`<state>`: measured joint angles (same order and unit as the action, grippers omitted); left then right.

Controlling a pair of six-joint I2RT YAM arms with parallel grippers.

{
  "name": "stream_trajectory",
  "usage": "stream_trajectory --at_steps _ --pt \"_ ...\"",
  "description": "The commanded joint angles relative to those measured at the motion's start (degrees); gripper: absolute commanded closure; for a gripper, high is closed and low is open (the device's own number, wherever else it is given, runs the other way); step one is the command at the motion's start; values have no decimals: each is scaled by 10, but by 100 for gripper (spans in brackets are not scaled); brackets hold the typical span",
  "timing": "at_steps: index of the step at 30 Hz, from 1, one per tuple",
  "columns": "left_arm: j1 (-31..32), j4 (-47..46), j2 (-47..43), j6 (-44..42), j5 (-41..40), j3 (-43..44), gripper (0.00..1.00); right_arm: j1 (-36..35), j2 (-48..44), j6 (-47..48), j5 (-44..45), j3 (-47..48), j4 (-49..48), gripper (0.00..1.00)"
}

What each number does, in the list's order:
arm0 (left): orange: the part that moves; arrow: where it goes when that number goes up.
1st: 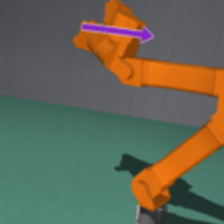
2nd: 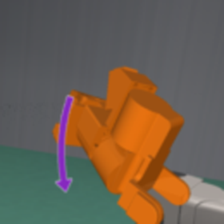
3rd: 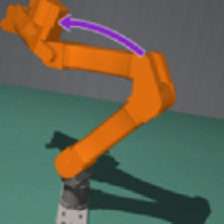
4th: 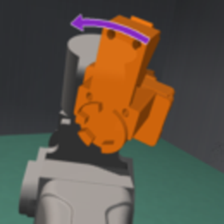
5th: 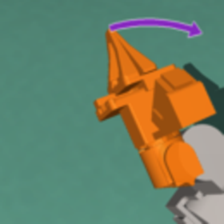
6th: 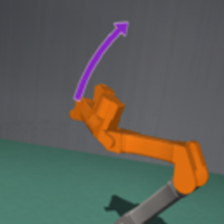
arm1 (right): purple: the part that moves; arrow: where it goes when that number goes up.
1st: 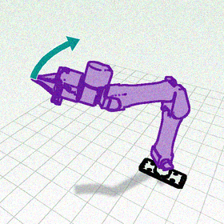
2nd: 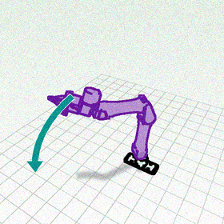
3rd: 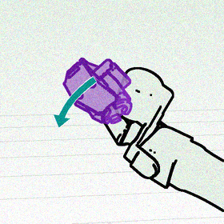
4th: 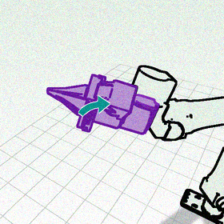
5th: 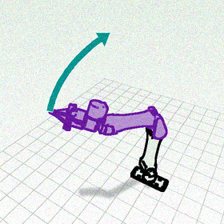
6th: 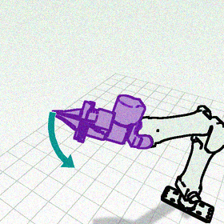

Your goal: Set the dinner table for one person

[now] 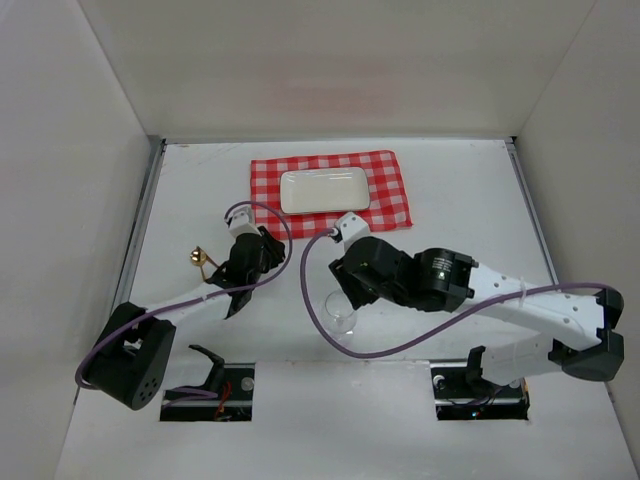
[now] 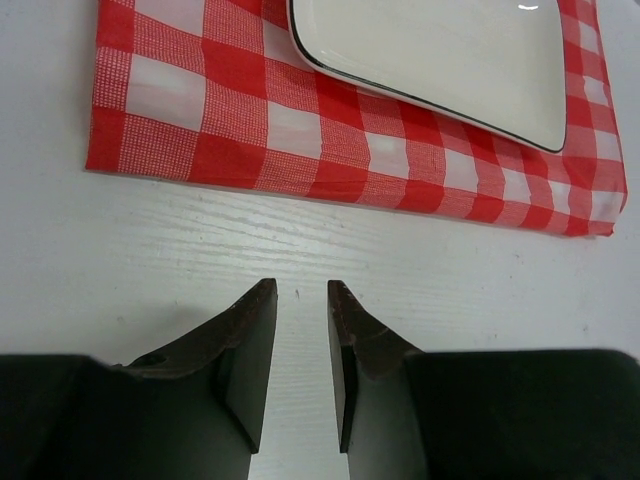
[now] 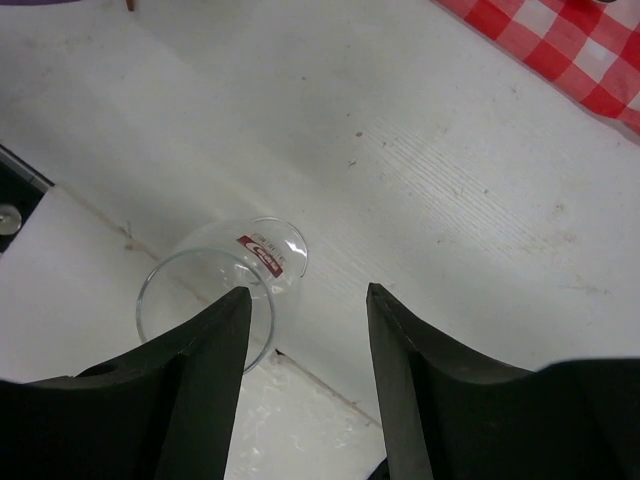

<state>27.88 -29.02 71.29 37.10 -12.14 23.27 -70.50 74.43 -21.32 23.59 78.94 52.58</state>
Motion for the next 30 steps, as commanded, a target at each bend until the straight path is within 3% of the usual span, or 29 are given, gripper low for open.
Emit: stream_trajectory --at_steps 1,11,25,30 --pt "-5 -27 -17 5 4 -5 75 -12 6 9 -7 24 12 44" --pt "-9 -27 -19 7 4 -8 74 -19 35 12 -29 7 -9 51" --pt "-12 -27 -29 11 4 -11 73 2 41 23 -19 -33 -30 91" --pt "-13 -27 -31 13 4 -12 73 36 -16 21 36 -2 -37 95"
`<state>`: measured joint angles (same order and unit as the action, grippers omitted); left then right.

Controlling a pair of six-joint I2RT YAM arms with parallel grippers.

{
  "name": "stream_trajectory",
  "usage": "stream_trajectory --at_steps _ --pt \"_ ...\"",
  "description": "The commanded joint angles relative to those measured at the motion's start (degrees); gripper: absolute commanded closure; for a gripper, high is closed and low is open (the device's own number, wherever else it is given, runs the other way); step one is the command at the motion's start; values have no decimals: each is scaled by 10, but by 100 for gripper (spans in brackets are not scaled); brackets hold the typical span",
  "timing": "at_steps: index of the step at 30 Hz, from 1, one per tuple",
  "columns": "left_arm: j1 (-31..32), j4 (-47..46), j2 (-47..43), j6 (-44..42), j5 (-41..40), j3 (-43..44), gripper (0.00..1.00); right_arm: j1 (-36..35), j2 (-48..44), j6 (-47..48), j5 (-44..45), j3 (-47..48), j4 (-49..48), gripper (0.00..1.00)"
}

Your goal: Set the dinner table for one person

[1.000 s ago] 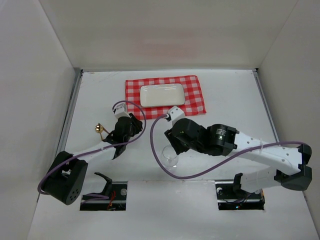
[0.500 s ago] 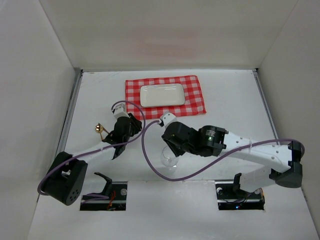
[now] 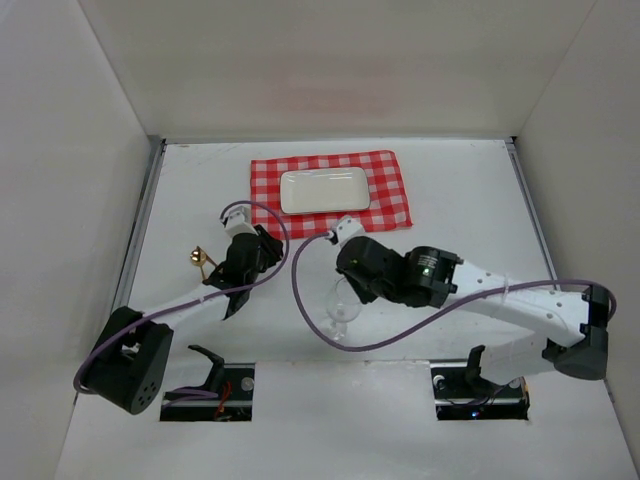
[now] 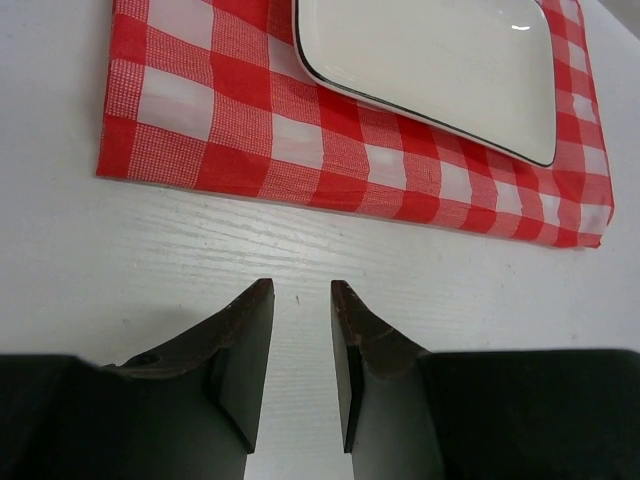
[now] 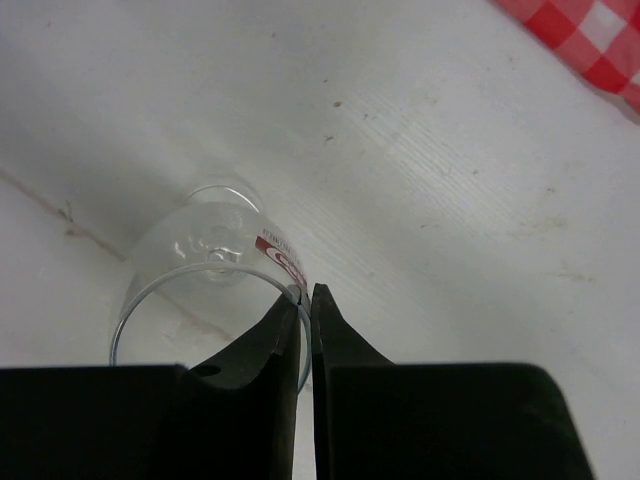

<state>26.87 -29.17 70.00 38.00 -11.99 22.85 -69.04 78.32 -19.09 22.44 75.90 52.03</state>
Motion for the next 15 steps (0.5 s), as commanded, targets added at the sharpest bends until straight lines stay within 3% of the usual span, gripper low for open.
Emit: stream_trajectory --at_steps 1,4,7,15 --pt "-3 -26 -18 5 2 -8 72 32 -63 0 59 35 -40 95" --pt "-5 -26 -21 6 1 -10 71 79 -79 12 78 43 -98 95" --pt "-6 -26 -21 7 1 -11 71 173 -60 40 75 64 -161 96" --pt "-10 -26 -25 8 2 -12 70 395 141 67 63 251 -206 98"
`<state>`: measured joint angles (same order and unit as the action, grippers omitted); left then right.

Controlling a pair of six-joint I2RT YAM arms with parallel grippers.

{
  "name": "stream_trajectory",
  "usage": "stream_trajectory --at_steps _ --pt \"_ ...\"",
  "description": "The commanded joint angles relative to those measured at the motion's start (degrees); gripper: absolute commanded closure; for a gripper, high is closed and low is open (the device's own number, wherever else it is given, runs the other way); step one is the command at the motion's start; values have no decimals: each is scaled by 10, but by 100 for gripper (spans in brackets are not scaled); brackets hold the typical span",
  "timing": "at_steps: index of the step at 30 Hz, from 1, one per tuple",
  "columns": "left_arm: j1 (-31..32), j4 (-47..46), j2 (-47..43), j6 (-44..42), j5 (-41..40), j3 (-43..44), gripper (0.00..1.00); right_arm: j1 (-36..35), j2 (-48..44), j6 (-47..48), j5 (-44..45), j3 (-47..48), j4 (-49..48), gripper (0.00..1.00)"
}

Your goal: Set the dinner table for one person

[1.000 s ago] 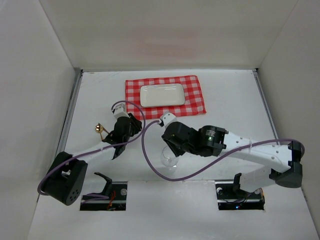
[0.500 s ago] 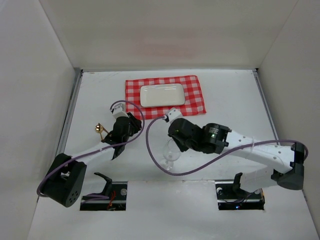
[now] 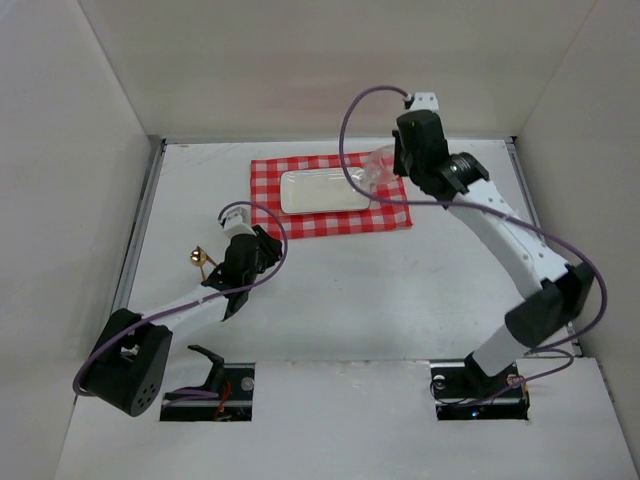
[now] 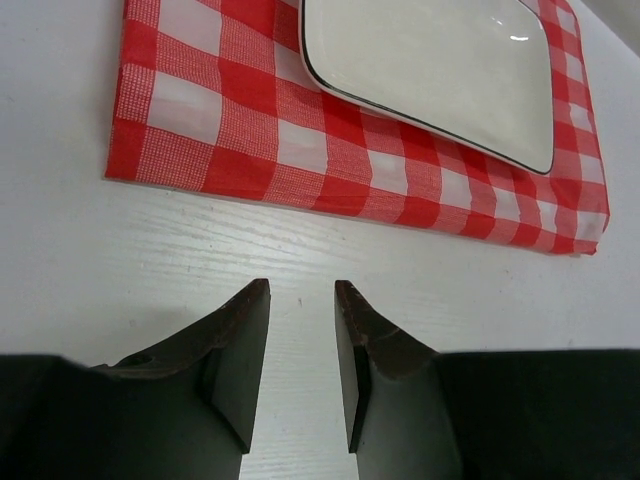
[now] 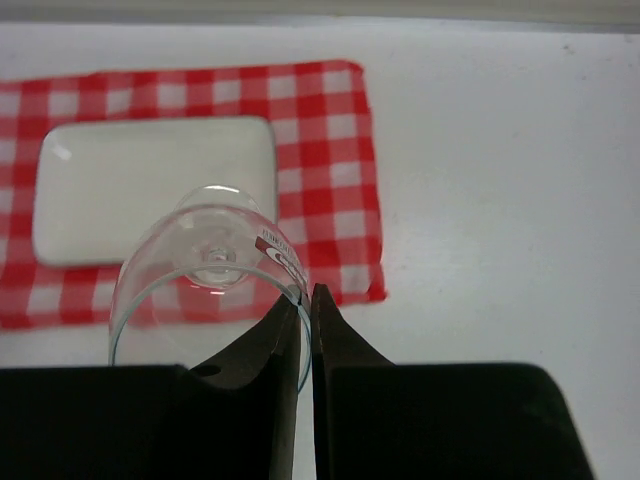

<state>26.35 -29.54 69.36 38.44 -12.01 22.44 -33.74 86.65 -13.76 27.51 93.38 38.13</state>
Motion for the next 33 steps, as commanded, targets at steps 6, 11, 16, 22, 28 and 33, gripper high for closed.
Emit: stream_trajectory --at_steps 6,11,16,22,28,33 --pt "-7 -22 -19 3 3 -10 70 100 222 49 43 275 -19 99" --pt "-8 -22 -12 3 5 -7 69 129 323 80 57 419 26 99" --pt "-8 -22 -2 4 10 -4 69 133 409 100 47 532 70 98" --pt "-9 -22 4 4 11 -2 69 133 469 103 28 613 123 98" --pt "-9 -22 10 6 15 0 69 135 485 103 10 613 128 98" --pt "-9 -22 13 8 16 1 69 139 505 96 -7 615 129 97"
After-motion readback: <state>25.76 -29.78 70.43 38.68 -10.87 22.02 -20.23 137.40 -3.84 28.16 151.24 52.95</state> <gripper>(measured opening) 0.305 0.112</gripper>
